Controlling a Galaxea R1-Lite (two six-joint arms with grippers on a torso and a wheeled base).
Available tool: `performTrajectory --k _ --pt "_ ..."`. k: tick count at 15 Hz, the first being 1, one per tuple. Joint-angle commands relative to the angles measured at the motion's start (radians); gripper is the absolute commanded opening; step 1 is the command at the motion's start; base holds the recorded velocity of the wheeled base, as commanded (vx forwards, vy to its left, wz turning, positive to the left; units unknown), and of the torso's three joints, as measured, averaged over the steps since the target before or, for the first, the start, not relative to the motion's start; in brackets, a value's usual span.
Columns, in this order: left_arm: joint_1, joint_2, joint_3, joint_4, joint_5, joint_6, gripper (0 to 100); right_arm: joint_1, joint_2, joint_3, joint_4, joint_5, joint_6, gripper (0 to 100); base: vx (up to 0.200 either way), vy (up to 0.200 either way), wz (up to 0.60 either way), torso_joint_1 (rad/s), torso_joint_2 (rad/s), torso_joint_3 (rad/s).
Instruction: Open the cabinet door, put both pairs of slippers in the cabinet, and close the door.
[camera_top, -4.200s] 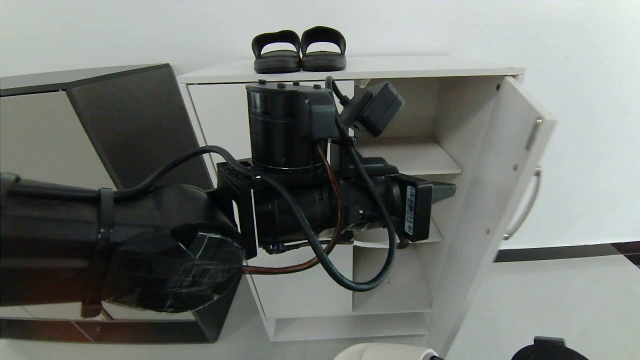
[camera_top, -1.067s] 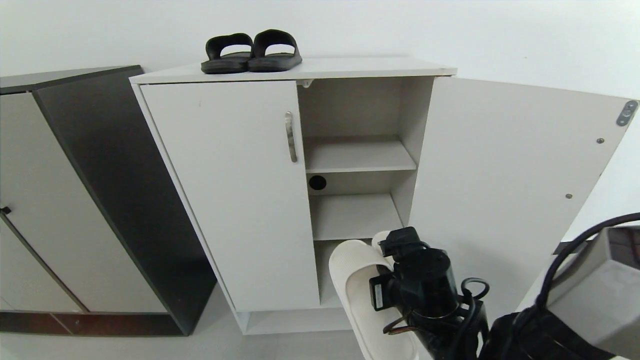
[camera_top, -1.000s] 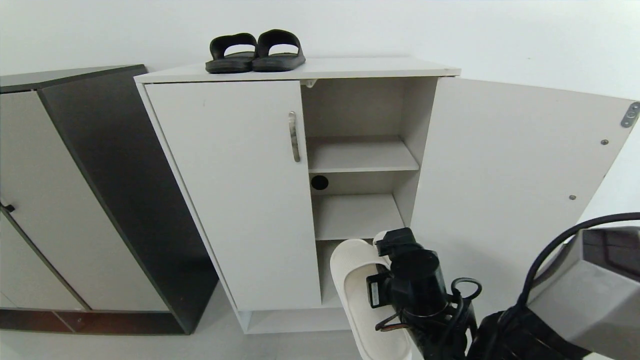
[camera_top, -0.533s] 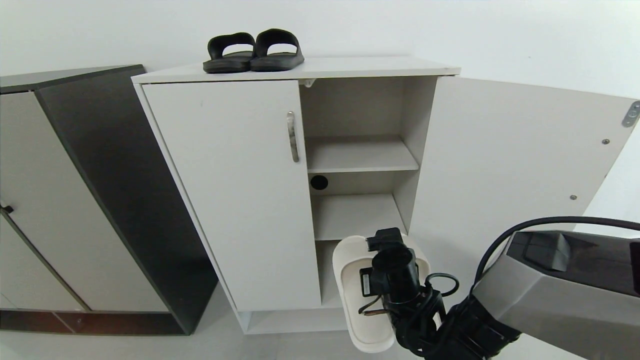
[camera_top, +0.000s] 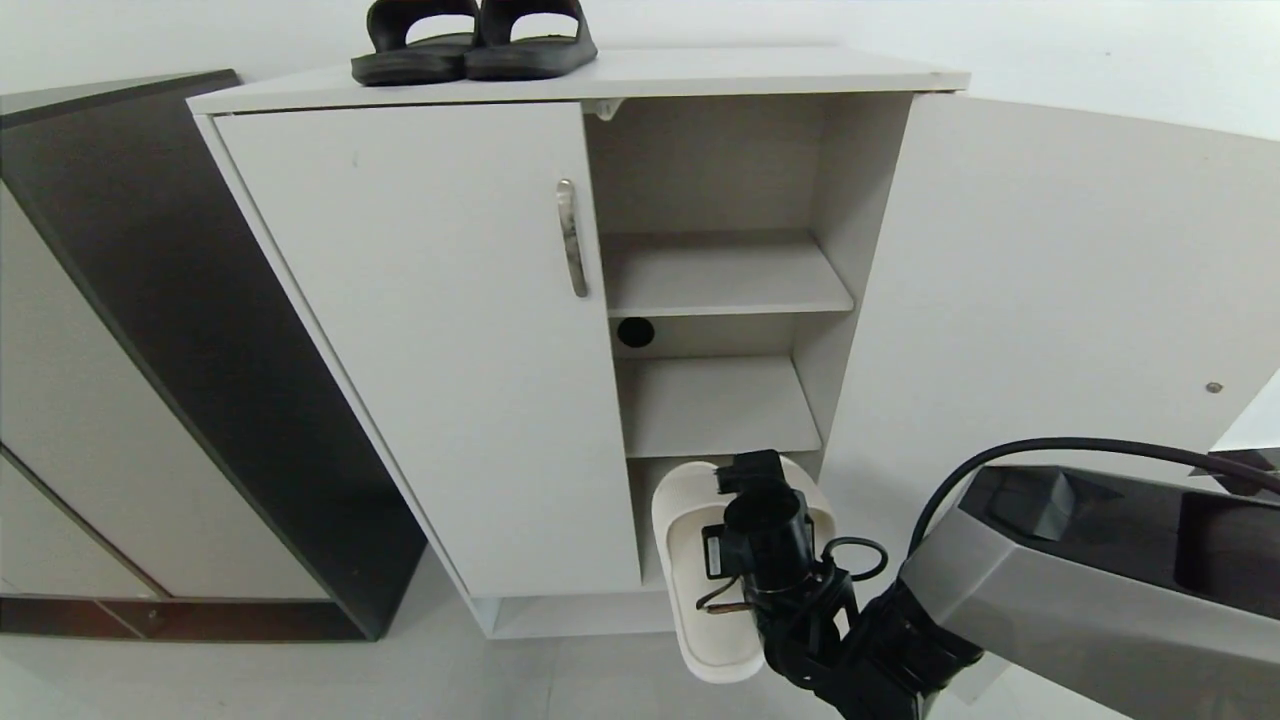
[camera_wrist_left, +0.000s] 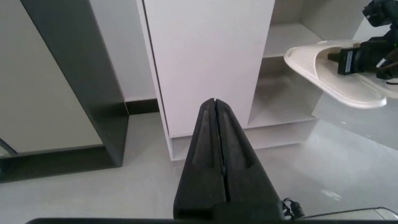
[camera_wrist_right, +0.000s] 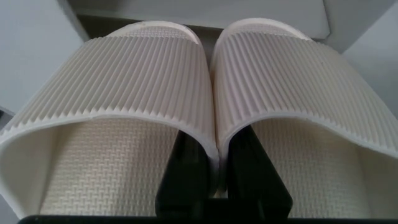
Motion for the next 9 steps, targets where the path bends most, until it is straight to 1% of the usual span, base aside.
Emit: performTrajectory --k 1,3,4,6,7,8,9 --pt "0.0 0.002 0.0 0.0 0.0 0.0 0 -0.022 0.038 -0.053 0.0 0.0 -0.033 0 0.0 0.0 0.0 0.007 0.0 -0.198" --pt "0.0 0.002 0.0 0.0 0.0 -0.001 0 -0.024 0.043 -0.088 -0.017 -0.001 -0.063 0 0.0 0.0 0.0 0.007 0.0 -0.195" --pt "0.0 0.002 0.0 0.0 0.0 0.0 0 -0.024 0.05 -0.101 -0.048 -0.004 -0.075 0 0.0 0.0 0.0 0.002 0.01 -0.193" --pt "0.0 0.002 0.0 0.0 0.0 -0.001 0 -0.024 0.063 -0.092 -0.151 -0.006 -0.127 0 0.0 0.0 0.0 0.0 0.0 -0.203" --pt "0.0 0.002 0.0 0.0 0.0 -0.001 0 -0.024 0.079 -0.076 -0.247 -0.007 -0.181 0 0.0 0.0 0.0 -0.002 0.01 -0.198" --pt "0.0 0.002 0.0 0.0 0.0 0.0 0 -0.024 0.102 -0.07 -0.313 -0.009 -0.221 0 0.0 0.0 0.0 -0.002 0.0 -0.11" --pt "0.0 0.002 0.0 0.0 0.0 0.0 0 -0.025 0.115 -0.07 -0.349 -0.009 -0.239 0 0.0 0.0 0.0 0.0 0.0 0.0"
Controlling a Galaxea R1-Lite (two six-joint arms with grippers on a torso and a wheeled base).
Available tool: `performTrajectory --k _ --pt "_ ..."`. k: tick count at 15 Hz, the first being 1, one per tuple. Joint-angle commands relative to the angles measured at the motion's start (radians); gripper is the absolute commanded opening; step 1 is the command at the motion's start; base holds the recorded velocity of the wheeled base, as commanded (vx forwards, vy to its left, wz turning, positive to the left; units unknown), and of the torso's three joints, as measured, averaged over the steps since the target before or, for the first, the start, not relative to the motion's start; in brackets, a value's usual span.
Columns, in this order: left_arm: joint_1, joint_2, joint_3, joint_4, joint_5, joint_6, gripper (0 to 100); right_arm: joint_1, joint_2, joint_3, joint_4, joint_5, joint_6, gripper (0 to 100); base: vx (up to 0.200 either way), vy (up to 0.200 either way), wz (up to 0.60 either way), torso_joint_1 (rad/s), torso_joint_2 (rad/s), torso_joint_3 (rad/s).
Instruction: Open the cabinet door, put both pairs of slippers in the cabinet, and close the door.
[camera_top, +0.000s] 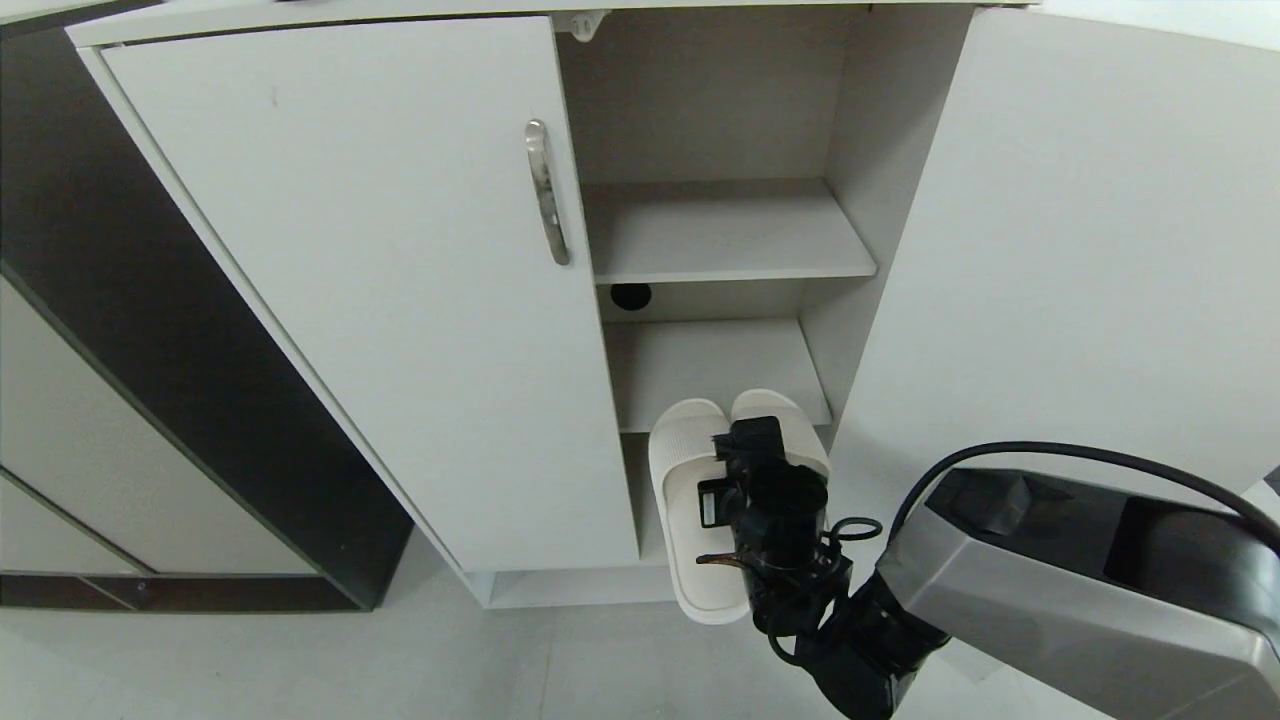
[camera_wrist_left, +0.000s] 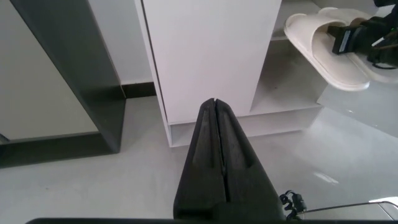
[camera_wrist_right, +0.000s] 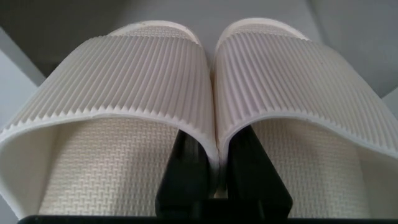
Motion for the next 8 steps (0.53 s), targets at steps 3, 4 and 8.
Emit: performTrajectory --k 3,4,8 --pt "-0.001 0.002 0.0 0.0 0.0 -0.001 0 -0.011 0.043 0.006 -0.025 -0.008 -0.02 0 0.0 0.0 0.0 0.0 0.0 0.0" --pt "-0.001 0.002 0.0 0.0 0.0 -0.001 0 -0.013 0.043 0.006 -0.025 -0.008 -0.02 0 0.0 0.0 0.0 0.0 0.0 0.0" --pt "-0.001 0.002 0.0 0.0 0.0 -0.001 0 -0.015 0.043 0.006 -0.022 -0.008 -0.017 0 0.0 0.0 0.0 0.0 0.0 0.0"
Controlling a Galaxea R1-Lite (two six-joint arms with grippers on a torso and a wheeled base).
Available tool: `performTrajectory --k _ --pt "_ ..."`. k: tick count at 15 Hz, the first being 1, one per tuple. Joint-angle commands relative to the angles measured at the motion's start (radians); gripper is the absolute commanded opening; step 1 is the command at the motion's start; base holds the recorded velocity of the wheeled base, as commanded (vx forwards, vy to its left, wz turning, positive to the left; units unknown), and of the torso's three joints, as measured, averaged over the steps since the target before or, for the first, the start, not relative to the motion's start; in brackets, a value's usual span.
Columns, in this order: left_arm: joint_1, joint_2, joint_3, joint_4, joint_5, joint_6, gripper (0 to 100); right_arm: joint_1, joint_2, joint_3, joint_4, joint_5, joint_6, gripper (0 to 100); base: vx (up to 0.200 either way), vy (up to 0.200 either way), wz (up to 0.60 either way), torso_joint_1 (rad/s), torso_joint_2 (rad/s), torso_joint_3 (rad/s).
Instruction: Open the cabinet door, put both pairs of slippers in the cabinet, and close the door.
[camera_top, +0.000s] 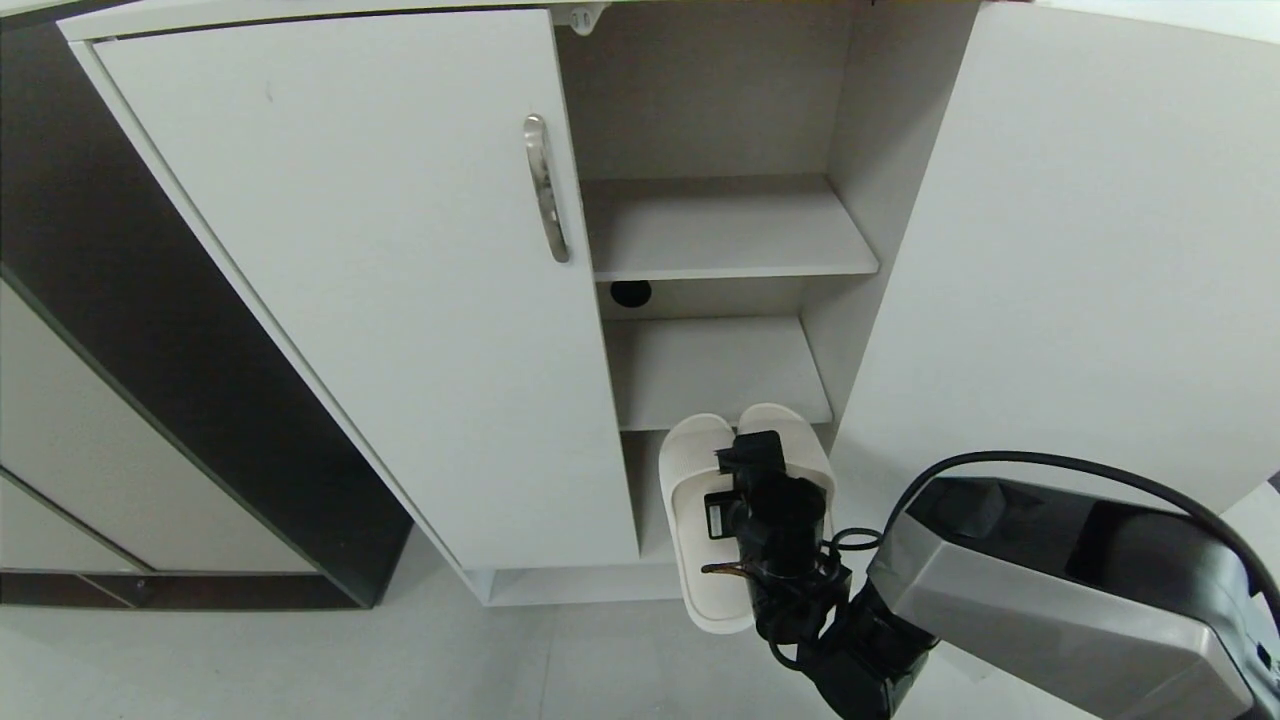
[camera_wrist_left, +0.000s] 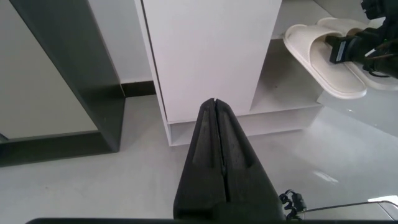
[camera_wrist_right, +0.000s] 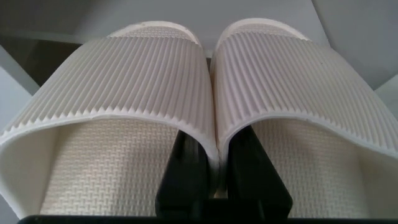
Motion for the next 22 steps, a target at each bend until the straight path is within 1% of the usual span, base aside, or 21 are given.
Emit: performTrajectory --k 1,5,17,22 --pt "0.0 0.002 0.0 0.0 0.0 0.001 0 0.001 -0.001 0.0 0.0 0.0 0.0 0 0.0 0.0 0.0 0.0 0.0 0.0" --pt "0.0 0.002 0.0 0.0 0.0 0.001 0 -0.007 0.006 0.0 0.017 0.001 -0.002 0 0.0 0.0 0.0 0.0 0.0 0.0" --pt "0.0 0.002 0.0 0.0 0.0 0.0 0 -0.01 0.002 0.0 0.017 0.001 0.007 0 0.2 0.0 0.0 0.003 0.0 0.002" --pt "0.0 0.002 0.0 0.0 0.0 0.0 0 -0.014 -0.002 -0.036 0.021 0.003 0.007 0 0.0 0.0 0.0 0.0 0.0 0.0"
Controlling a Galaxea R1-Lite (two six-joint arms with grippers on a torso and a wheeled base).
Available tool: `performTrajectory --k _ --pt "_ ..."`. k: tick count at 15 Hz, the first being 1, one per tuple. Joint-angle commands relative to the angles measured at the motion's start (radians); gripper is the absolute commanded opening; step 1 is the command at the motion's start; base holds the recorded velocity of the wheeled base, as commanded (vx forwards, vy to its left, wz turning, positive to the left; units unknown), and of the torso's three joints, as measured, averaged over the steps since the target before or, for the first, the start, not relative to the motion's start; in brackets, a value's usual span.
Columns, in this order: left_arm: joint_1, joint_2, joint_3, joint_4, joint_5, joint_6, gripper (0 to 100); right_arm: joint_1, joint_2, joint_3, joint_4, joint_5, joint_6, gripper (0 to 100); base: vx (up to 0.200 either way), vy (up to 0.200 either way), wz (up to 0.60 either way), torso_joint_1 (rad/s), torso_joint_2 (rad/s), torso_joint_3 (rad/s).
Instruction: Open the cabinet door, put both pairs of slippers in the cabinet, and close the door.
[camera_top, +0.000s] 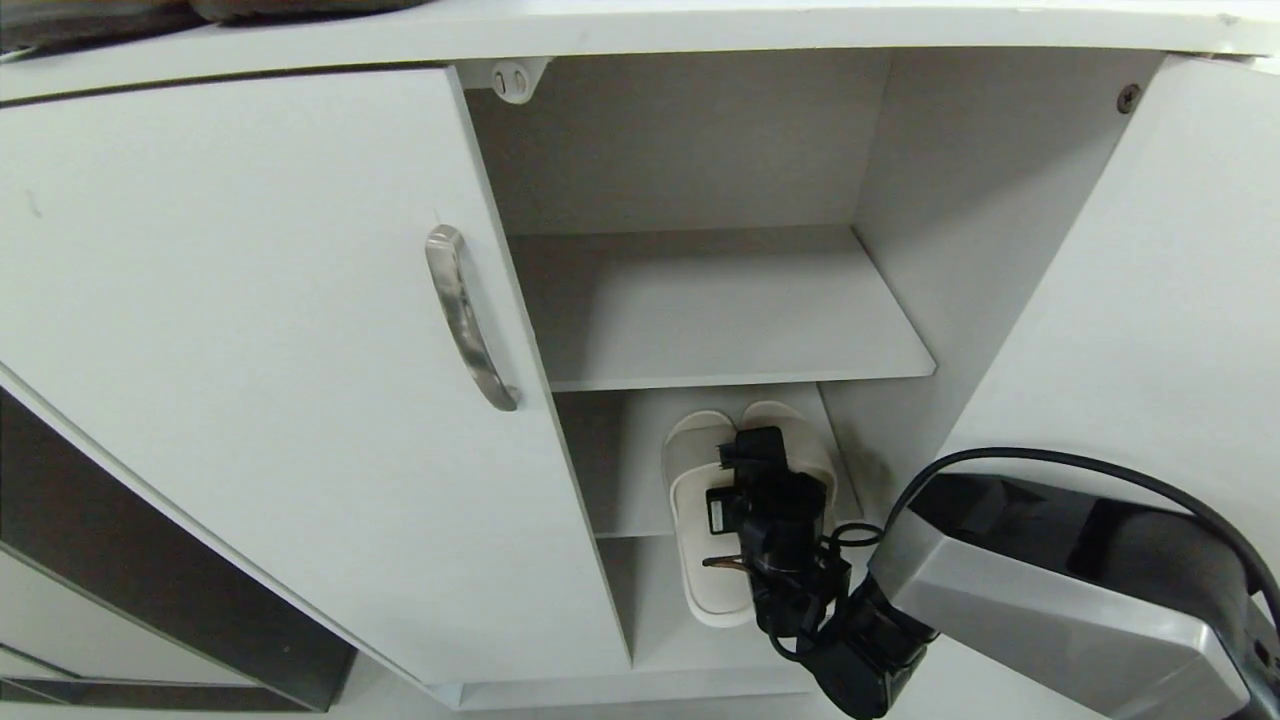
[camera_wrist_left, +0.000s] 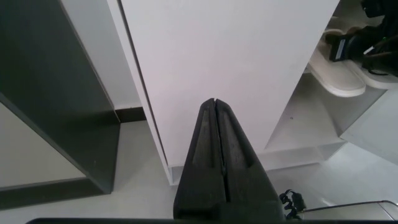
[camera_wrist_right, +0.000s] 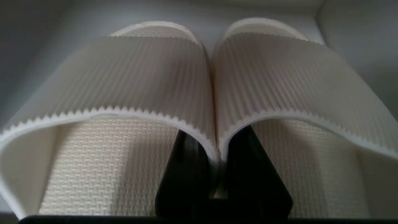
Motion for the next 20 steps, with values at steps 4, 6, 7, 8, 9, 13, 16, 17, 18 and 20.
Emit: performTrajectory --k 4,6,7,8,9,13,16,17,18,20 --pt "0.0 0.002 0.0 0.0 0.0 0.0 0 -0.029 0.017 -0.132 0.083 0.005 0.022 0 0.0 0.0 0.0 0.0 0.0 0.0" --pt "0.0 0.002 0.0 0.0 0.0 0.0 0 -0.031 0.017 -0.206 0.197 0.014 0.076 0 0.0 0.0 0.0 0.0 0.0 0.0" --pt "0.0 0.002 0.0 0.0 0.0 0.0 0 -0.034 0.02 -0.254 0.25 0.022 0.082 0 0.0 0.0 0.0 0.0 0.0 0.0" --pt "0.0 0.002 0.0 0.0 0.0 0.0 0 -0.043 0.034 -0.307 0.286 0.022 0.082 0 0.0 0.0 0.0 0.0 0.0 0.0" --pt "0.0 0.002 0.0 0.0 0.0 0.0 0 -0.049 0.043 -0.35 0.315 0.02 0.082 0 0.0 0.0 0.0 0.0 0.0 0.0" --pt "0.0 0.002 0.0 0.0 0.0 -0.001 0 -0.069 0.083 -0.445 0.371 0.02 0.082 0 0.0 0.0 0.0 0.0 0.0 0.0" --pt "0.0 0.002 0.0 0.0 0.0 -0.001 0 -0.072 0.091 -0.458 0.382 0.02 0.082 0 0.0 0.0 0.0 0.0 0.0 0.0" --pt "0.0 0.002 0.0 0.0 0.0 -0.001 0 -0.072 0.091 -0.458 0.382 0.02 0.082 0 0.0 0.0 0.0 0.0 0.0 0.0" --pt "0.0 0.002 0.0 0.0 0.0 -0.003 0 -0.072 0.092 -0.461 0.384 0.022 0.082 0 0.0 0.0 0.0 0.0 0.0 0.0" --pt "0.0 0.002 0.0 0.0 0.0 -0.003 0 -0.072 0.092 -0.462 0.39 0.02 0.082 0 0.0 0.0 0.0 0.0 0.0 0.0"
